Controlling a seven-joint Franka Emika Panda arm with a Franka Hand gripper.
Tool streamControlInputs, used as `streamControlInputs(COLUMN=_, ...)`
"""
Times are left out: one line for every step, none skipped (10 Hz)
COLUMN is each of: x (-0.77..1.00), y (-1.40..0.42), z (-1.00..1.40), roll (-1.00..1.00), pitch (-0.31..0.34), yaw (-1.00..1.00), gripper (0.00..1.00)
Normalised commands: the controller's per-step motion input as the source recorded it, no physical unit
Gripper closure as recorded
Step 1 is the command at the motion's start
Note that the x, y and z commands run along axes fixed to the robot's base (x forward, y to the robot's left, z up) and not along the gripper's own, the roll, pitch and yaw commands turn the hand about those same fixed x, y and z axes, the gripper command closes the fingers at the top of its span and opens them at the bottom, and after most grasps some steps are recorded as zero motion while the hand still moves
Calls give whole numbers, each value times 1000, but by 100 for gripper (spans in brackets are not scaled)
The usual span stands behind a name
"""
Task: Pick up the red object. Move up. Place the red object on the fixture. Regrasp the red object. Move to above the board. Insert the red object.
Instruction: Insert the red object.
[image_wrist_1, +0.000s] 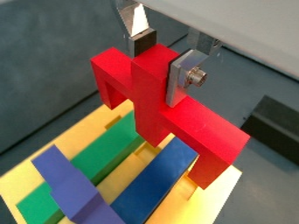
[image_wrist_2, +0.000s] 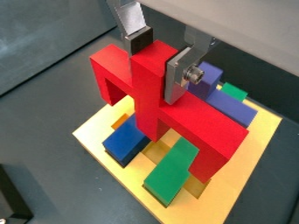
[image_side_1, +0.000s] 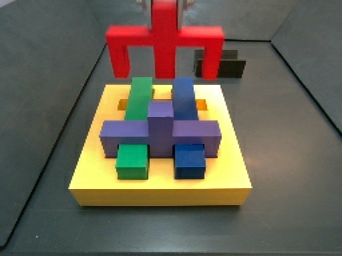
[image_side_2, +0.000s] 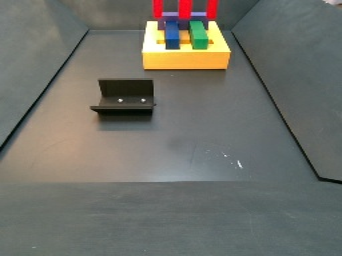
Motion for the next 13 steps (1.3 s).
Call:
streamControlInputs(x=0, y=-51, z=-434, roll=59, pitch=-219, yaw=0, gripper=100)
streamControlInputs(x=-74, y=0, z=-357, roll=46, pitch=-207, yaw=-57, gripper=100)
streamControlInputs(x=-131, y=0, z=-191, roll=0, pitch=-133, yaw=-66, gripper=100)
streamControlInputs(x=-9, y=0, z=-186, roll=0, pitch=-130, yaw=-31, gripper=100)
streamControlInputs(x=0, y=0, z=-174, roll=0, pitch=-116, yaw=-23, gripper=100)
streamControlInputs(x=0, y=29, z=-171, roll=0, pitch=-91, yaw=0, gripper=100)
streamControlInputs(x=-174, y=17, z=-197, roll=0, pitch=-80, yaw=-37, gripper=100)
streamControlInputs(x=-143, y=0, z=-166, roll=6, pitch=-53, yaw=-23, gripper=100)
streamControlInputs(x=-17, y=0, z=-166, roll=3, pitch=-54, yaw=0, gripper=100)
streamControlInputs(x=0, y=0, z=-223, roll=23, pitch=-51, yaw=0, gripper=100)
streamControlInputs(x=89, y=6, z=-251, roll=26, pitch=-30, yaw=0, gripper=100)
streamControlInputs(x=71, y=83, z=-223, roll=41, pitch=0, yaw=0, gripper=100)
streamControlInputs(x=0, y=123, z=-151, roll=44, pitch=0, yaw=0, gripper=100)
